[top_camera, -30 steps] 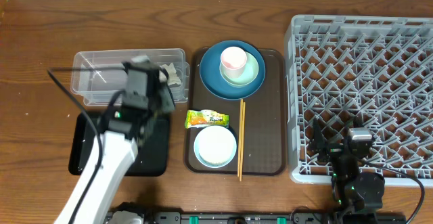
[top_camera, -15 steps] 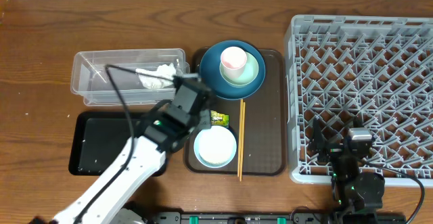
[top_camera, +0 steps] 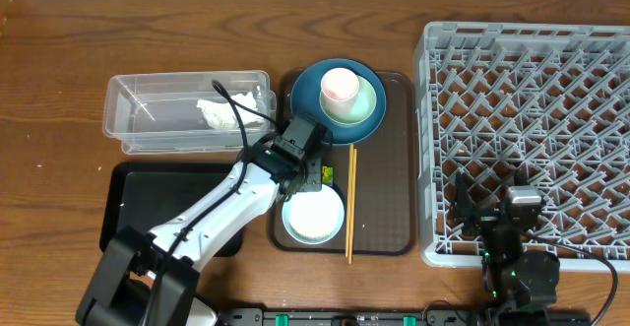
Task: Sort waste into correct bins and load items into the dishwasher rack
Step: 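Move the left gripper back to the yellow-green cake wrapper and grasp it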
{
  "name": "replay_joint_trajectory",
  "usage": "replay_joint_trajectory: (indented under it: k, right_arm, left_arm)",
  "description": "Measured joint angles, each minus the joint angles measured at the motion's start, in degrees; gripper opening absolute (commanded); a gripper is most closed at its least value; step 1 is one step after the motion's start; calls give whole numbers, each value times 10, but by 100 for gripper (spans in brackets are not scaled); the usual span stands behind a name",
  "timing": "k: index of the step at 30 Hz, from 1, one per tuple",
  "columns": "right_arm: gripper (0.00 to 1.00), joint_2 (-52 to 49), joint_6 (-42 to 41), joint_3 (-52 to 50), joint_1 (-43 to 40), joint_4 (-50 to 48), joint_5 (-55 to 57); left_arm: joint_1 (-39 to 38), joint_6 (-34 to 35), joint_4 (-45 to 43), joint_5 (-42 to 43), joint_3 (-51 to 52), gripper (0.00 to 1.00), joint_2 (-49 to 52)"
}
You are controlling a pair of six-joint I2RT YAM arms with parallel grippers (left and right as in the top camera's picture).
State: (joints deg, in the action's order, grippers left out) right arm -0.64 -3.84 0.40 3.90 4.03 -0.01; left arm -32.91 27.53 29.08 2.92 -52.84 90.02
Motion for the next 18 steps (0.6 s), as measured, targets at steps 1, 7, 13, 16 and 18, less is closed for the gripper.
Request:
replay_joint_trajectory:
  k: [1,7,13,16,18]
  right_arm:
    - [99,0,0,0,0,0,0]
    - [99,0,0,0,0,0,0]
    - [99,0,0,0,0,0,0]
    - [99,0,0,0,0,0,0]
    - [99,0,0,0,0,0,0]
  left_arm:
    - [0,-2,7,14,0,6,0]
    - [0,-4,69,51,0,6,0]
    - [-1,-4,103,64,0,8,0]
    - [-1,-6,98,64,0,12,0]
    - [-1,-8,97,59,-2,22,-1]
